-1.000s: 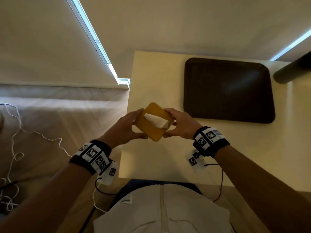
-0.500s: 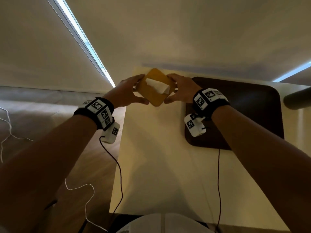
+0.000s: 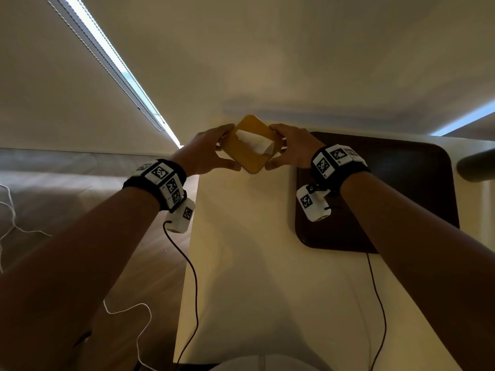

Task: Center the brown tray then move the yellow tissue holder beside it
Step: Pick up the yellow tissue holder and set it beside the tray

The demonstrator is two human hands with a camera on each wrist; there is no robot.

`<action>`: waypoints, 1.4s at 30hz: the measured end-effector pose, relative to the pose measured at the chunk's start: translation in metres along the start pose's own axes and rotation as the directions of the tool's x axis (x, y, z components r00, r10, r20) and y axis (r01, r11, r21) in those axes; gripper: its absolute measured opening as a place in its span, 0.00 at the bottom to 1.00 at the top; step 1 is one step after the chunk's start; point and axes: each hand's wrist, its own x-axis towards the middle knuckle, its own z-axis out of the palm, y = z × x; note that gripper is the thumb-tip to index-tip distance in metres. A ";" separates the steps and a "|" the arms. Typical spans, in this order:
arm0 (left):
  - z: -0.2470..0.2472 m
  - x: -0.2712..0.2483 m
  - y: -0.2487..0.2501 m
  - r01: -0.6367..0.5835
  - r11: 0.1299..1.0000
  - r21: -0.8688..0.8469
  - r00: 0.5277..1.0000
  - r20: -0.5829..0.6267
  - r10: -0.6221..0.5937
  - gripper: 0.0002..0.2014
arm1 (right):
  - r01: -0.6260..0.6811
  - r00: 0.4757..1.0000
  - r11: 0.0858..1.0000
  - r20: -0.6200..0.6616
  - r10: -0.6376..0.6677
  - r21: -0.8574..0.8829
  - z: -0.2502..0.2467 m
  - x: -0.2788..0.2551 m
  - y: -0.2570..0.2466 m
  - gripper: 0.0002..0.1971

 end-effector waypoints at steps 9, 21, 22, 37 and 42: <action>0.001 -0.006 -0.003 -0.038 0.998 0.044 0.999 0.026 0.037 0.55 | -0.092 0.989 0.946 -0.085 0.124 0.311 0.024 -0.024 0.010 0.51; -0.031 0.019 0.021 0.012 1.000 0.014 0.979 0.201 -0.015 0.24 | -0.150 0.864 0.412 -0.083 0.496 0.899 0.128 -0.058 -0.033 0.42; -0.031 0.019 0.022 0.015 0.999 0.034 0.975 0.221 -0.022 0.23 | -0.136 0.853 0.390 -0.093 0.514 0.911 0.129 -0.054 -0.035 0.41; -0.008 -0.012 0.026 0.021 0.998 -0.054 0.994 -0.107 -0.027 0.26 | -0.110 0.960 0.725 -0.117 0.256 0.680 0.058 -0.018 -0.018 0.34; 0.004 -0.017 0.021 0.088 0.972 -0.218 0.992 -0.075 -0.106 0.26 | -0.162 0.971 0.791 -0.050 0.235 0.589 0.047 -0.003 -0.006 0.44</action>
